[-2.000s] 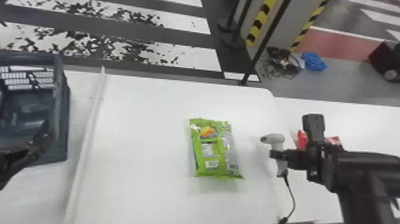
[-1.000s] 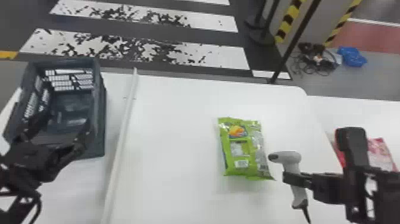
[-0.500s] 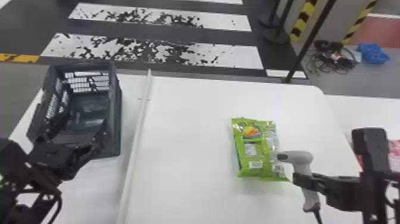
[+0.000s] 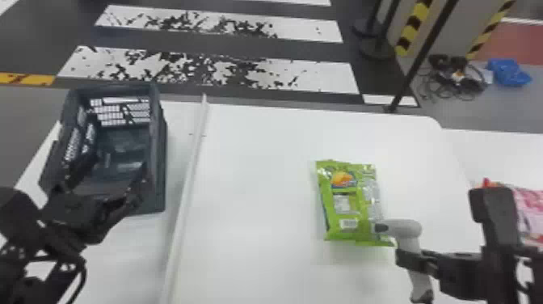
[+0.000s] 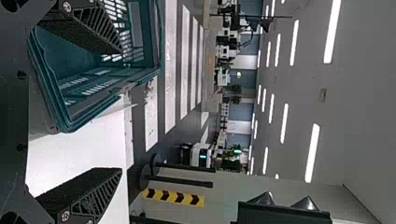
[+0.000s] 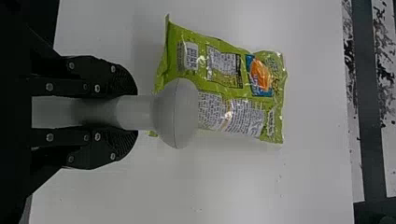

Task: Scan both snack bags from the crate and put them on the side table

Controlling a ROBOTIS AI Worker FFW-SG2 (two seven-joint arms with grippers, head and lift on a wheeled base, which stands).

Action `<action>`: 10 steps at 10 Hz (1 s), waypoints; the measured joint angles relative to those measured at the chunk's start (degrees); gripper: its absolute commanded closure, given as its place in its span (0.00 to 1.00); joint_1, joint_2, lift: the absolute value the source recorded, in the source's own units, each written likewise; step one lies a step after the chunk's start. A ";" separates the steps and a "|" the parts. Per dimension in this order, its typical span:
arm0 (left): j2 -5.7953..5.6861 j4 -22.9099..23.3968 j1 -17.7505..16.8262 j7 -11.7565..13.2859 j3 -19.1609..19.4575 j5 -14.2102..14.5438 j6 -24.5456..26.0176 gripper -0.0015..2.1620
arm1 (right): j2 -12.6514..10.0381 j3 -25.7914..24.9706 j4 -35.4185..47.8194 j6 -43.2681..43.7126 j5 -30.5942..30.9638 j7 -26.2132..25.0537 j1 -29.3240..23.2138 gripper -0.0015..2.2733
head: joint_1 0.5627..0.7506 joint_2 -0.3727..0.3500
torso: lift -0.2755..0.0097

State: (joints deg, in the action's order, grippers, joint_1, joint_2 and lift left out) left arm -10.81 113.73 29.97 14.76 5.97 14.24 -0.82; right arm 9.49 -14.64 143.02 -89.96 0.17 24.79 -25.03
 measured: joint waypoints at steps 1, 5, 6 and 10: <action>0.00 -0.03 0.00 0.00 -0.01 0.00 0.00 0.05 | 0.00 0.61 -1.11 0.00 0.34 0.15 0.01 0.99 | 0.70 0.41 | 0.66; 0.00 -0.09 -0.09 0.04 -0.10 0.00 -0.04 0.05 | 0.00 1.46 -4.00 0.00 1.32 0.09 0.89 0.99 | 0.70 0.40 | 0.66; 0.04 -0.09 -0.09 0.09 -0.17 -0.05 -0.06 0.05 | 0.00 1.47 -3.60 0.00 1.32 0.08 0.94 0.99 | 0.70 0.40 | 0.66; 0.04 0.06 -0.09 0.09 -0.27 -0.09 0.04 0.05 | 0.00 2.09 -2.98 0.00 1.31 -0.01 1.51 0.99 | 0.70 0.41 | 0.66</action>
State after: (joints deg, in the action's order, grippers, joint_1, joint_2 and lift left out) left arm -10.77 113.79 29.88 14.85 5.71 14.15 -0.78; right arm 9.49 -12.56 140.05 -89.96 1.48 24.78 -23.51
